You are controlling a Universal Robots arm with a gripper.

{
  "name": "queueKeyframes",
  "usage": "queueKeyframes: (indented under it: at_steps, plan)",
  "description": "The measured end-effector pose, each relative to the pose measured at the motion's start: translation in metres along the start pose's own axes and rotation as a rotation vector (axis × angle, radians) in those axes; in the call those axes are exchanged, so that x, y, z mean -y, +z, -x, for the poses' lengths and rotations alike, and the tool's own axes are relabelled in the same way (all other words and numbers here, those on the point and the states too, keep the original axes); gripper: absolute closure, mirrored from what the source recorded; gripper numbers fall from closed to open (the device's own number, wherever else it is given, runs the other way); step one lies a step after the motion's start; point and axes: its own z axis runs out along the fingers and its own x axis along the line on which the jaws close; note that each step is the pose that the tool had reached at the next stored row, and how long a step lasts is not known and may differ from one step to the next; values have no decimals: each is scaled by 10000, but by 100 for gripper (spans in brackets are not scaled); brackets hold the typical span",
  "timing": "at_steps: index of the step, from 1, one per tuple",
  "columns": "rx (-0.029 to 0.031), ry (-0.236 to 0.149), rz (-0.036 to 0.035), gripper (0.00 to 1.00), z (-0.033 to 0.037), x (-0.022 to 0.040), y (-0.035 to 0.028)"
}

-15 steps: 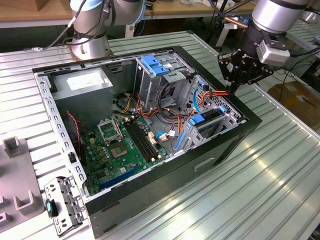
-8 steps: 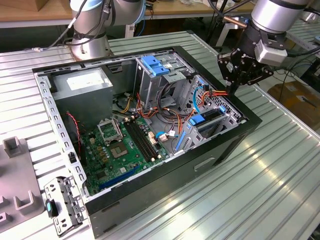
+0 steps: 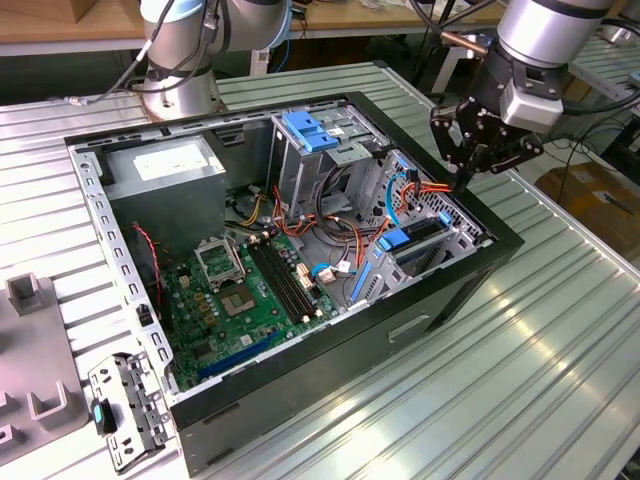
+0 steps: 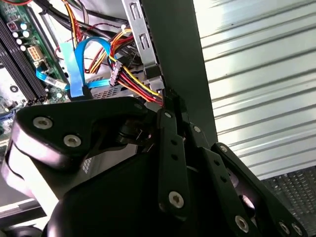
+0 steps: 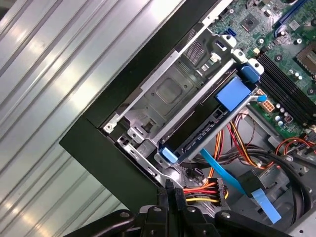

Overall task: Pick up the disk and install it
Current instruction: 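Insert the first disk wire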

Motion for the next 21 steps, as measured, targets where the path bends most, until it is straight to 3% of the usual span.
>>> queueKeyframes:
  at_steps: [3,8,10,16,21]
  plan:
    - [-29,354,20,84,5,-6,-1]
    - [-40,517,28,84,50,-56,-6]
    - [-83,1051,59,84,51,-56,-7]
    - [-158,1985,112,84,51,-57,-7]
    - [-177,2222,126,84,86,-96,-12]
